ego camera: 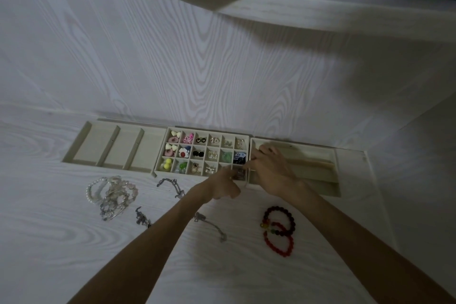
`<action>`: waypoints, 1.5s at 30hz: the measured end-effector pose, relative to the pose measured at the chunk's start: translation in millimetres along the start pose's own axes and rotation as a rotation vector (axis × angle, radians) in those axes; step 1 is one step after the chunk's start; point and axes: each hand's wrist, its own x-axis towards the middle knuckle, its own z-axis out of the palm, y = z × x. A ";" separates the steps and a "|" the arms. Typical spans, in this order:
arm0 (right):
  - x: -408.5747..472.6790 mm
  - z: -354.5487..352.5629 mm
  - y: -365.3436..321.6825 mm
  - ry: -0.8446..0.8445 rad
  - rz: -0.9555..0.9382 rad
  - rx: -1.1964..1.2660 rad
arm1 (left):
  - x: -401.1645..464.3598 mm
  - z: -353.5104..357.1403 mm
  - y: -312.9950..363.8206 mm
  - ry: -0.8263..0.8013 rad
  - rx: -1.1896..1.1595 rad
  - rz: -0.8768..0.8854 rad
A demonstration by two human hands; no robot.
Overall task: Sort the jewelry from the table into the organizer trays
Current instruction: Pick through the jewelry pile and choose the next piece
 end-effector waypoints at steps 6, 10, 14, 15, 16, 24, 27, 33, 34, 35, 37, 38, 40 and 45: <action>-2.3 3.5 -3.1 -0.016 -0.016 0.034 | 1.8 -3.8 -1.5 0.002 0.042 0.003; -0.4 10.1 -2.8 -0.068 -0.041 0.067 | 5.6 -10.5 2.2 -0.044 0.132 -0.001; 0.2 10.3 -3.4 -0.058 -0.042 0.065 | 12.7 -15.0 5.2 -0.073 0.287 -0.021; -0.3 10.0 -3.1 -0.037 -0.036 0.066 | 14.0 -15.6 6.5 -0.077 0.316 -0.022; -0.6 9.8 -2.6 -0.020 -0.028 0.066 | 15.5 -16.1 7.5 -0.079 0.344 -0.020; 2.0 5.8 -3.7 -0.049 -0.024 0.014 | 23.0 -13.9 2.5 0.041 0.587 0.046; 3.2 6.7 -4.7 -0.048 -0.022 -0.003 | 22.2 -9.7 4.9 0.076 0.664 0.048; 3.1 8.4 -3.2 -0.030 -0.010 -0.005 | 24.7 -8.1 6.3 0.037 0.613 0.018; 2.7 7.7 -2.8 -0.018 -0.006 0.001 | 24.8 -8.6 5.8 0.030 0.598 0.016; 2.3 6.9 -2.3 -0.003 0.004 0.014 | 25.0 -9.1 5.2 0.024 0.581 0.014; 1.4 5.3 -0.8 0.028 0.035 0.047 | 24.8 -10.3 4.3 0.019 0.557 0.017; 1.4 4.5 0.0 0.039 0.048 0.053 | 25.0 -10.7 3.9 0.021 0.549 0.020; 1.6 2.8 1.5 0.046 0.068 0.054 | 26.2 -10.4 3.1 0.034 0.541 0.017; 0.6 1.7 2.0 0.050 0.063 0.033 | 25.1 -9.0 4.7 0.068 0.537 0.000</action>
